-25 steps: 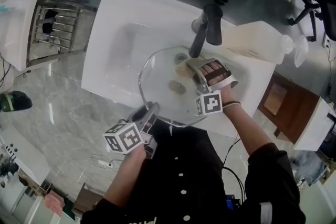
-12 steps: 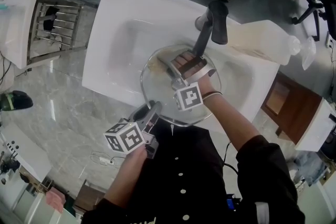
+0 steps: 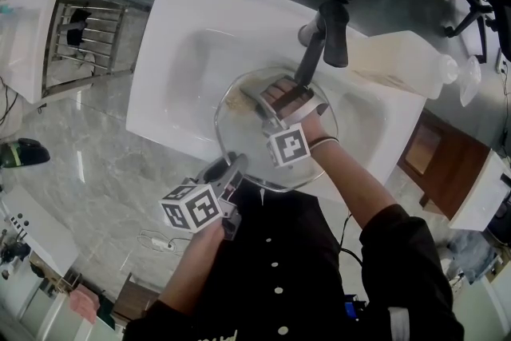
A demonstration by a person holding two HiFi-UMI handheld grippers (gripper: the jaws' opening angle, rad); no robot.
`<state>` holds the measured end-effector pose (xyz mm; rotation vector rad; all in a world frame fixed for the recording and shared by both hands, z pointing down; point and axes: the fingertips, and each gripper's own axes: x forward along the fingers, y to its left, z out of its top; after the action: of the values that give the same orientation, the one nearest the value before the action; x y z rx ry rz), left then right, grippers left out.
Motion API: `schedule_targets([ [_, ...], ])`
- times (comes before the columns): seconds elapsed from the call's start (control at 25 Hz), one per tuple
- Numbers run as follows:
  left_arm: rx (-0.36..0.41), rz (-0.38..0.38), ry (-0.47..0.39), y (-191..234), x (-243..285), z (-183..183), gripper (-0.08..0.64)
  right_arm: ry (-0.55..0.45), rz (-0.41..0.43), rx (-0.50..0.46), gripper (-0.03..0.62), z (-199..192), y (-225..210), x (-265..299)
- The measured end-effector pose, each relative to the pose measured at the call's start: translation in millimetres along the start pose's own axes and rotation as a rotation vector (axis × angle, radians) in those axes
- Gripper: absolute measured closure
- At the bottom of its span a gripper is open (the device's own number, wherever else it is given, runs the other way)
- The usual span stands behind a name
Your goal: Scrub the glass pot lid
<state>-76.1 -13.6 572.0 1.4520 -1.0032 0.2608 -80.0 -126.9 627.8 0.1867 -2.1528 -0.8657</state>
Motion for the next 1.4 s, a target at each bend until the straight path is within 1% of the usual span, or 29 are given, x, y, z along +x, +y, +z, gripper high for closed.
schedule_targets([
  [0.2, 0.001, 0.003, -0.003, -0.1, -1.4, 1.2, 0.407, -0.005, 0.031, -0.036, 0.445, -0.8, 7.2, -8.2],
  [0.6, 0.01, 0.009, -0.007, -1.1, -1.4, -0.3, 0.407, 0.03, 0.088, -0.068, 0.446, -23.9, 35.7, -37.2],
  [0.96, 0.016, 0.01, -0.015, -1.8, -0.7, 0.5, 0.407, 0.062, 0.138, -0.09, 0.446, -44.1, 51.9, -62.3],
  [1.4, 0.015, -0.005, -0.025, -2.9, -2.9, 0.7, 0.407, 0.109, 0.239, -0.128, 0.446, -66.0, 71.0, -94.6],
])
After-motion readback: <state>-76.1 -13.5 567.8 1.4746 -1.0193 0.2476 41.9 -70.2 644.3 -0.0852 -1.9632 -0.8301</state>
